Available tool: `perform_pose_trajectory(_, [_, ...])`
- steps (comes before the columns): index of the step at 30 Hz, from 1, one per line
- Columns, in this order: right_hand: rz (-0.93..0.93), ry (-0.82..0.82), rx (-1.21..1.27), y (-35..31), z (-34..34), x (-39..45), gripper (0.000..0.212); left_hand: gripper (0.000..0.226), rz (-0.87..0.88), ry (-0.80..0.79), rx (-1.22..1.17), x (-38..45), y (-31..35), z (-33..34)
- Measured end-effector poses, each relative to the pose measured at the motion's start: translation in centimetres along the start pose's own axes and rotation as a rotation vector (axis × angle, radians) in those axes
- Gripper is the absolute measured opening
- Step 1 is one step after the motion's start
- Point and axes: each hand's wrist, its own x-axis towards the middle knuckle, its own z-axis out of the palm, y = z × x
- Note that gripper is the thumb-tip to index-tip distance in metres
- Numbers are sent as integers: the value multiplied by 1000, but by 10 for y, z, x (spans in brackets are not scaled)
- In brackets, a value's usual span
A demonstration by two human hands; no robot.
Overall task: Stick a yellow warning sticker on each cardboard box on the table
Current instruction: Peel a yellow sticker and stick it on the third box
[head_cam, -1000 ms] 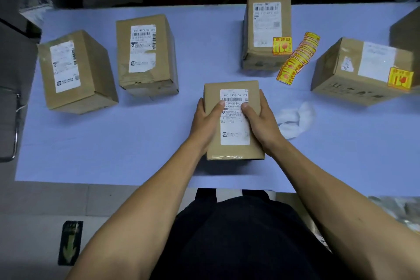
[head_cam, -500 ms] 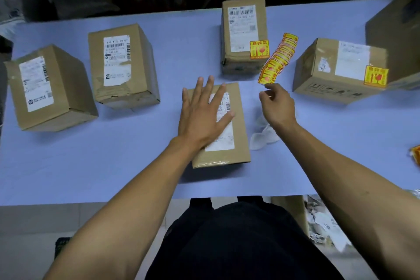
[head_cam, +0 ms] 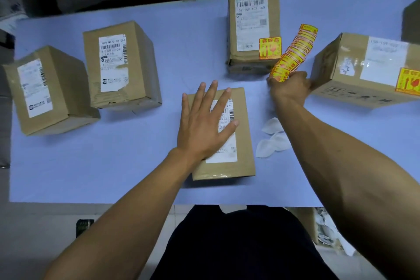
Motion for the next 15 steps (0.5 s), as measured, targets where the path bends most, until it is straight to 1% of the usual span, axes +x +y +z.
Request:
perform_pose_trajectory(2, [11, 0, -28, 0, 1, 1, 65, 72, 0, -2, 8, 0, 0, 0])
perform_pose_trajectory(5, [-5, -1, -23, 4, 1, 3, 53, 72, -2, -4, 0, -1, 0, 1])
perform_pose_trajectory(12, [-120, 38, -3, 18, -7, -5, 32, 72, -9, -2, -2, -1, 1, -1])
perform_pose_trajectory(15, [-176, 54, 40, 24, -16, -16, 27, 72, 2, -11, -8, -2, 2, -4])
